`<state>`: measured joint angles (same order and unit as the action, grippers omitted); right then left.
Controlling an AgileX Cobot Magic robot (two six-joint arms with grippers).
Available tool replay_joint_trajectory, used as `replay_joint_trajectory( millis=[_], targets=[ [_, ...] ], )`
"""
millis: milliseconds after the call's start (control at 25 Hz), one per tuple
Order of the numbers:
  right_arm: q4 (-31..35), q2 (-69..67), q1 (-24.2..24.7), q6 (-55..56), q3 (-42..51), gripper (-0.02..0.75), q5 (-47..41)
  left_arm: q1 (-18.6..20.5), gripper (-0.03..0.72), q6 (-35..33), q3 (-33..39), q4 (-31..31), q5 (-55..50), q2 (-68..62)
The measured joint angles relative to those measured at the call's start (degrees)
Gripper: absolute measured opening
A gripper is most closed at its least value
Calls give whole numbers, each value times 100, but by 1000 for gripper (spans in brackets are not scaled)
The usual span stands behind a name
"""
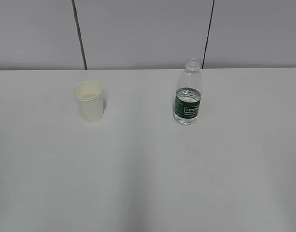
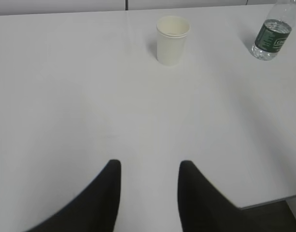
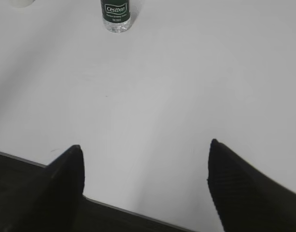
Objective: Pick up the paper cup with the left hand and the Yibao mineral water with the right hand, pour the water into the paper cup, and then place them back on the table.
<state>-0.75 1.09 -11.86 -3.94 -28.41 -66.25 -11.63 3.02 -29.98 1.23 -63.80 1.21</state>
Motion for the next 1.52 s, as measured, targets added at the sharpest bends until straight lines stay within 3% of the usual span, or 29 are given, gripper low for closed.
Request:
replay_joint_trajectory(
  millis=[520,600,760,880,1040,1280,1520],
  targets=[
    [-12,0,0,0,0,585,26,0,269,-5,0,0,12,0],
    [75,0,0,0,0,588,26,0,333,-5,0,0,12,0],
    [75,0,0,43,0,649,26,0,610,-10,0,0,12,0],
    [75,0,0,57,0,669,26,0,655,-10,0,0,12,0],
    [75,0,0,70,0,661,28,0,647,-10,0,0,12,0],
    [75,0,0,78,0,557,38,0,542,-10,0,4,17,0],
    [75,0,217,78,3,505,40,0,501,-10,0,4,17,0]
  ],
)
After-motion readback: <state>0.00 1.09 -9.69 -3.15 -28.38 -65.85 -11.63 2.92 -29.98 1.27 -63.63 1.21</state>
